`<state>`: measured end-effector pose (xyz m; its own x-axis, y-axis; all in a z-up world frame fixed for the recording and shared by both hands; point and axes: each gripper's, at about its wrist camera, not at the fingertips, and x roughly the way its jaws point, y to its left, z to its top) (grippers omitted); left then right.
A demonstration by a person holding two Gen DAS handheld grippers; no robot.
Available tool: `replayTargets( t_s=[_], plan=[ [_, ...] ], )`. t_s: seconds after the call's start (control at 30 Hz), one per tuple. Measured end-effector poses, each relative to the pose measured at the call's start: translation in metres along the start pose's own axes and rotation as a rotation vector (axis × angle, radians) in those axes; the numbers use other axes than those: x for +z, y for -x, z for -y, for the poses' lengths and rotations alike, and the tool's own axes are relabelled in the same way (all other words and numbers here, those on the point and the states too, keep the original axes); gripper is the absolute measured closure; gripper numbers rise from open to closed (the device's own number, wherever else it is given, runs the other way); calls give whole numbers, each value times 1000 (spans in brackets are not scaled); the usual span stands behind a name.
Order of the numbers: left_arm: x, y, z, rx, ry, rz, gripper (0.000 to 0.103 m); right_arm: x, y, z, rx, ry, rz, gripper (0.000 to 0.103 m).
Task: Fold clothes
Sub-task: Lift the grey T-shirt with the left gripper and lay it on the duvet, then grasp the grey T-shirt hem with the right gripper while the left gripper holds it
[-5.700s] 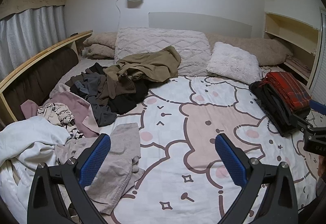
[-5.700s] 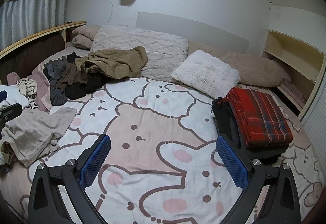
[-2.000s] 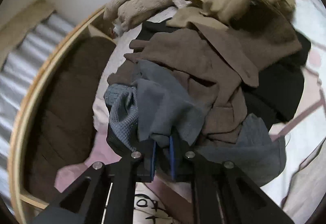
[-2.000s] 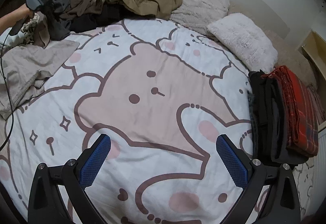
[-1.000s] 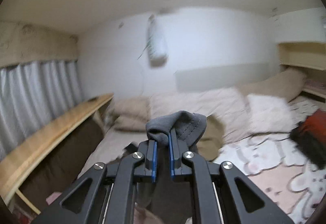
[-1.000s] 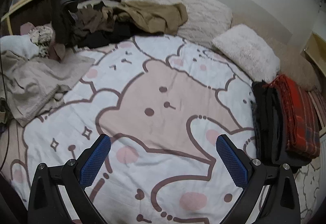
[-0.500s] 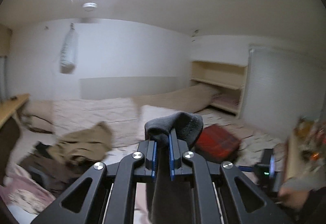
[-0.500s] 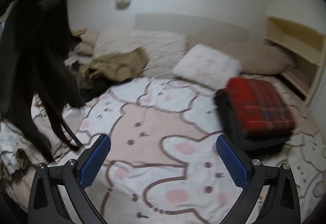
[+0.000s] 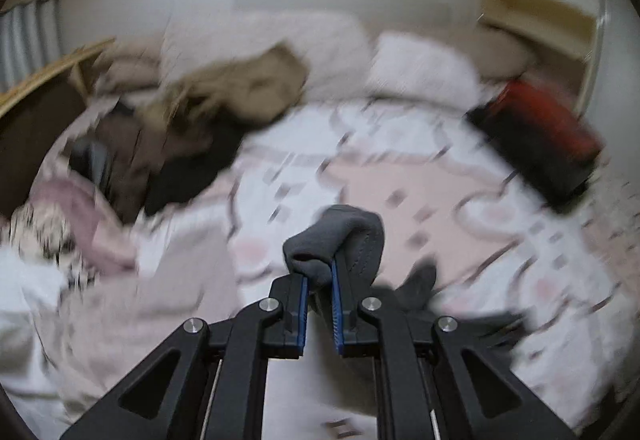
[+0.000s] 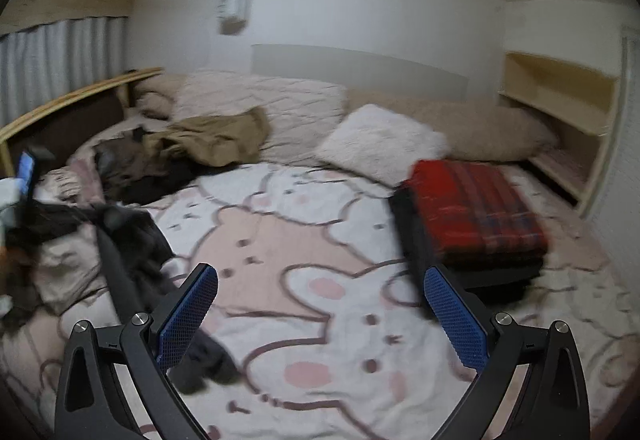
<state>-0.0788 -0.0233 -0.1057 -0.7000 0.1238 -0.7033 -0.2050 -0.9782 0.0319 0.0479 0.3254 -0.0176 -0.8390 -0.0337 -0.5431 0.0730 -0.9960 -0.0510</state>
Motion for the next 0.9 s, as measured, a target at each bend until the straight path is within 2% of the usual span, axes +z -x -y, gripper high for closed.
replayTargets(
  t_s=[0.1,0.17,0.2,0.23,0.3,0.33,0.4,0.5,0.63,0.8,0.9],
  plan=[
    [-36,-17,-6,51,-11,-64,92,-26,-34,-10,40,37,-119,0],
    [-49,-17,-11,67,-16,-84,90,-46,-56,-21,68,93,-188,0],
    [-55,-17,-13,75,-19,-94,83,-55,-67,-25,73,124,-213,0],
    [-62,-17,-16,83,-22,-105,69,-65,-77,-29,75,148,-239,0],
    [-70,-11,-20,85,-25,-95,46,-84,-96,-36,79,196,-292,0],
    [-75,-5,-20,80,-40,-75,42,-92,-105,-38,86,212,-312,0],
    [-81,9,-19,58,-91,-32,42,-103,-117,-40,114,218,-330,1],
    [-87,28,-9,-33,-156,17,42,-110,-130,-50,164,248,-340,20],
    [-92,45,33,-193,-314,69,42,-119,-140,-69,227,346,-346,33],
    [-94,37,94,-365,-462,41,42,-125,-150,-83,286,402,-352,46],
    [-95,26,124,-436,-504,10,42,-123,-157,-85,352,375,-376,70]
  ],
)
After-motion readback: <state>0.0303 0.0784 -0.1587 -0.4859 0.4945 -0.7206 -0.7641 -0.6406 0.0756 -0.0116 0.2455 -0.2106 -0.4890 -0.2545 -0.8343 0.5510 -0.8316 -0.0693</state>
